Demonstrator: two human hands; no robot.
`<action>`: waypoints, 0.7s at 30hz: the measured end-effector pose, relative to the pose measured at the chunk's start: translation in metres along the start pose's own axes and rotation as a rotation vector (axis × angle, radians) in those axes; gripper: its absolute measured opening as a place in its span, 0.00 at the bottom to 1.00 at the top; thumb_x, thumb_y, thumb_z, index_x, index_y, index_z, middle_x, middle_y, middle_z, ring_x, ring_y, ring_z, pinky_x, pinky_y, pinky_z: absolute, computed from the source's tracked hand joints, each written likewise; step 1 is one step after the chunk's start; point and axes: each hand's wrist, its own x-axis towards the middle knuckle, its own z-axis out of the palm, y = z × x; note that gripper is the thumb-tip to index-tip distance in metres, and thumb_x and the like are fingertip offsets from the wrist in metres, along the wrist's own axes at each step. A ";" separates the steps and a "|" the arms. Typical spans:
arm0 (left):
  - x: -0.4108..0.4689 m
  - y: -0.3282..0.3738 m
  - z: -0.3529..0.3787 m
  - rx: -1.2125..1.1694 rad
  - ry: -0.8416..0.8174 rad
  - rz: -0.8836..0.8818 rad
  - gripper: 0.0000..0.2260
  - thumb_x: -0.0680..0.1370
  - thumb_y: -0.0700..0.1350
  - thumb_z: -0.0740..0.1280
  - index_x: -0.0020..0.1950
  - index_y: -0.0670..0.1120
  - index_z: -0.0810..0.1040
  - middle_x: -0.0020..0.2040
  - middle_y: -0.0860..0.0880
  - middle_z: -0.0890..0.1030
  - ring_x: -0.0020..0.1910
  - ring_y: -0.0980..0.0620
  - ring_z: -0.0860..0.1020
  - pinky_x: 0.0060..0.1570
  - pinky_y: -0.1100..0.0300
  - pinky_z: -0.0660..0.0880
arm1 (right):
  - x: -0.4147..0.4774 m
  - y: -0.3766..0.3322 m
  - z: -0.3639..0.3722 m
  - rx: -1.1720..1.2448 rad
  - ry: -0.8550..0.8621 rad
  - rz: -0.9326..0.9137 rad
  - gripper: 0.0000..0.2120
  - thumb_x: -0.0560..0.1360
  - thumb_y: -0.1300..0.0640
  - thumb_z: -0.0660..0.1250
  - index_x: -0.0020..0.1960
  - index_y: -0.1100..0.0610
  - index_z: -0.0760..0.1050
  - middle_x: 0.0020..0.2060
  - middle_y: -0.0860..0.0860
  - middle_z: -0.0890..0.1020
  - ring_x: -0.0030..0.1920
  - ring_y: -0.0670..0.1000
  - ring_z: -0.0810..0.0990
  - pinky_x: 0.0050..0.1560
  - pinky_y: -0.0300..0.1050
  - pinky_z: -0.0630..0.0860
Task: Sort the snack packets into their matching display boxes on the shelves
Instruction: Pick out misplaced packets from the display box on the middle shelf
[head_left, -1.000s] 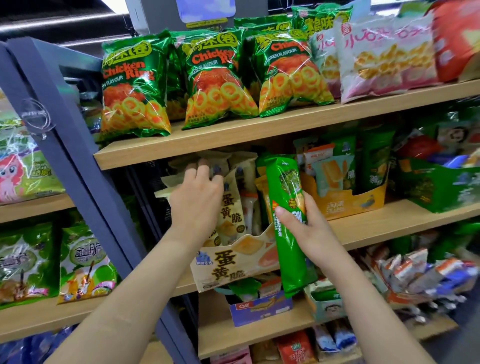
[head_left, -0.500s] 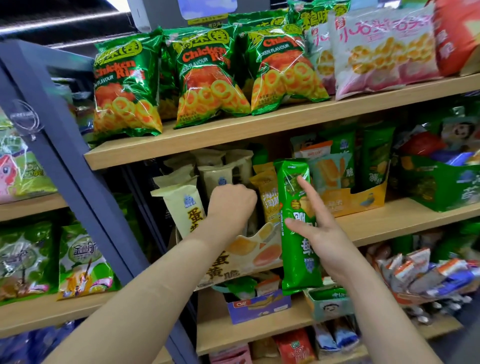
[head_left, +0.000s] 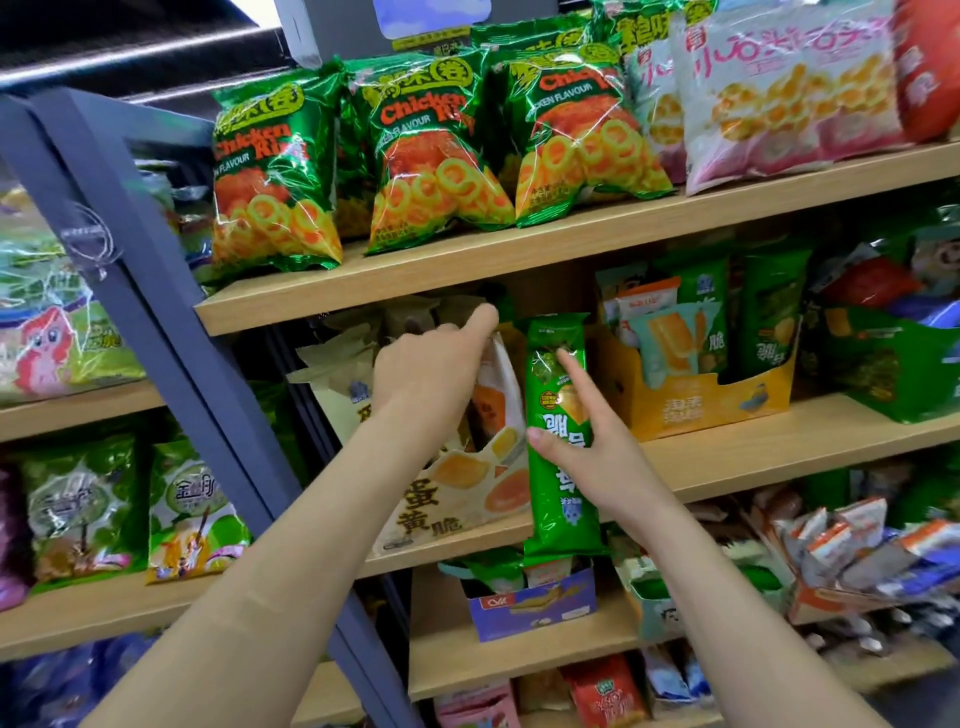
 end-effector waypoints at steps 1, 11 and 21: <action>-0.006 -0.003 0.002 -0.021 0.087 0.035 0.13 0.79 0.40 0.62 0.59 0.50 0.62 0.39 0.49 0.72 0.26 0.44 0.69 0.23 0.57 0.64 | 0.001 0.001 0.002 -0.008 0.008 -0.007 0.38 0.76 0.56 0.71 0.73 0.28 0.55 0.69 0.43 0.72 0.63 0.46 0.78 0.57 0.53 0.81; -0.051 -0.026 -0.017 -0.267 0.637 0.049 0.06 0.79 0.38 0.62 0.55 0.44 0.68 0.49 0.43 0.80 0.27 0.52 0.64 0.23 0.62 0.59 | -0.005 0.005 0.006 -0.198 0.258 -0.126 0.16 0.81 0.58 0.63 0.62 0.39 0.76 0.65 0.50 0.66 0.57 0.32 0.66 0.68 0.44 0.68; -0.085 0.023 -0.018 -0.274 0.540 0.306 0.03 0.82 0.42 0.59 0.54 0.44 0.70 0.38 0.45 0.76 0.34 0.47 0.72 0.25 0.58 0.59 | -0.081 -0.048 -0.045 -0.397 -0.047 0.140 0.17 0.64 0.30 0.71 0.51 0.30 0.78 0.79 0.48 0.56 0.76 0.38 0.45 0.67 0.43 0.49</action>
